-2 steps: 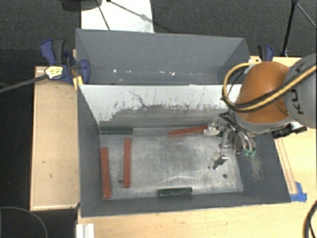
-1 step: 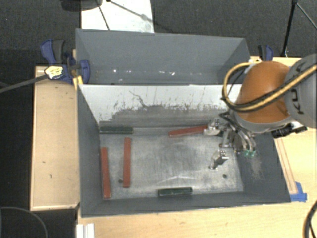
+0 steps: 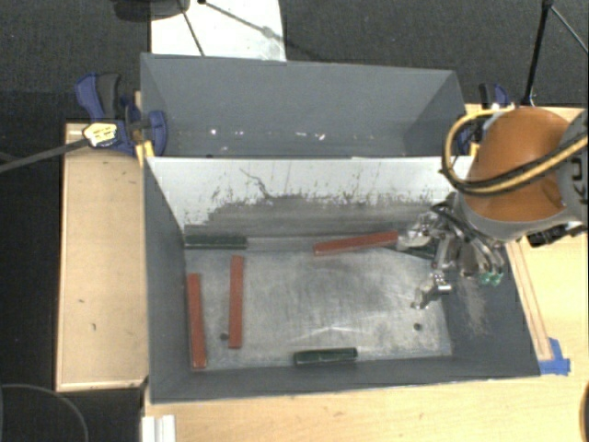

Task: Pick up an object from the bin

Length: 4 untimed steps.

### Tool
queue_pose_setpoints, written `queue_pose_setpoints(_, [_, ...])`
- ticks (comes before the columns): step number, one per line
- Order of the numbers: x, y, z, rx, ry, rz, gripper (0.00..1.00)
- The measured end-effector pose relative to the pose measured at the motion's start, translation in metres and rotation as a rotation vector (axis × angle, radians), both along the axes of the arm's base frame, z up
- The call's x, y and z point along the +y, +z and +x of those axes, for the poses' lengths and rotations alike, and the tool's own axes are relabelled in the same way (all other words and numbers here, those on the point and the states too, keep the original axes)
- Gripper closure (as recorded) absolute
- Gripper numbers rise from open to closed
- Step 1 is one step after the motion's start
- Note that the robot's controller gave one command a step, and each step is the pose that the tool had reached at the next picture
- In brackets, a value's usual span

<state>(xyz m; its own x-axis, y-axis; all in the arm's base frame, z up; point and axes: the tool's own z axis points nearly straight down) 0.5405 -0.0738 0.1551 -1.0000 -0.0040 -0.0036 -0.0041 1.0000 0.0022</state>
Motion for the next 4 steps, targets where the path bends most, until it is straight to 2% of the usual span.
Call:
queue_pose_setpoints(1, [-0.015,0.002,0.0,-0.001,0.013,-0.002,0.0])
queue_pose_setpoints(2, [-0.019,0.019,-0.019,0.004,0.074,-0.006,0.0])
queue_pose_setpoints(3, [0.009,-0.024,-0.011,-0.008,0.084,-0.003,0.0])
queue_pose_setpoints(4, [0.028,-0.074,-0.049,0.001,0.178,-0.002,0.0])
